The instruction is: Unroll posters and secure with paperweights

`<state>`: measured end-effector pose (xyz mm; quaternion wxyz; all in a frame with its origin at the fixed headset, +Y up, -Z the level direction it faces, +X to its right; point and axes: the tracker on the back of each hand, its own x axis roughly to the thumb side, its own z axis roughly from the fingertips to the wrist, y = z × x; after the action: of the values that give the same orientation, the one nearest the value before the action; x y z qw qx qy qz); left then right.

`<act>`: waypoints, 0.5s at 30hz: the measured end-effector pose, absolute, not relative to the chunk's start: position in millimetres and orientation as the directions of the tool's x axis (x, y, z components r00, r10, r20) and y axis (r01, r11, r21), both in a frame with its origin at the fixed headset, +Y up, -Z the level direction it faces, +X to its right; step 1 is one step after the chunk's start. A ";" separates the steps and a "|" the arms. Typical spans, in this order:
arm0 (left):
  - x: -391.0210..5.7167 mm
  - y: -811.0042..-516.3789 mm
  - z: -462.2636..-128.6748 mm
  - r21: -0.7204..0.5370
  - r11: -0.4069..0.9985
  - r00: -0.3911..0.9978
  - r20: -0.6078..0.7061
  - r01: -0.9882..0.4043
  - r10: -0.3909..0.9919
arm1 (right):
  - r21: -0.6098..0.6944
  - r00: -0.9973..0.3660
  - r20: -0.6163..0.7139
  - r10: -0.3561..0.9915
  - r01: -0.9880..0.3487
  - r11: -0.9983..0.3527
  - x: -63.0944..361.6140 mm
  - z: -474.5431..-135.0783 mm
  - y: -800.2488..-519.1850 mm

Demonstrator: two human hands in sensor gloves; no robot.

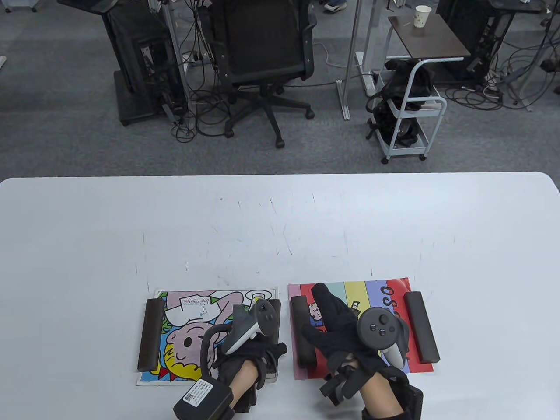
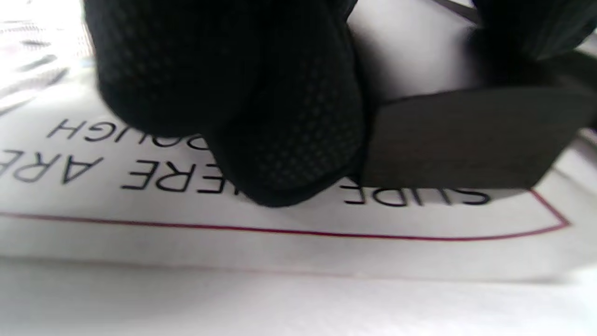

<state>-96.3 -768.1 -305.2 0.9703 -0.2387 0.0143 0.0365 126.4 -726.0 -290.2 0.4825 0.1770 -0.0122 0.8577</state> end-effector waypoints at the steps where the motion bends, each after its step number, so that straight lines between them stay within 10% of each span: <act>1: -95.9 -767.9 -305.3 -0.459 0.886 0.998 -0.042 -0.068 0.055 | 0.149 -0.475 0.316 0.822 -0.830 -0.537 126.4 -290.2 -725.9; 15: -132.9 -721.6 -298.0 -0.356 0.879 0.928 0.072 -0.318 0.365 | 0.155 -0.506 0.330 0.797 -0.804 -0.575 123.1 -288.8 -725.4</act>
<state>-132.9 -721.6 -298.0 0.9668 -0.1717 -0.0685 0.1764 123.1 -725.4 -288.8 0.4610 0.1852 -0.0093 0.8678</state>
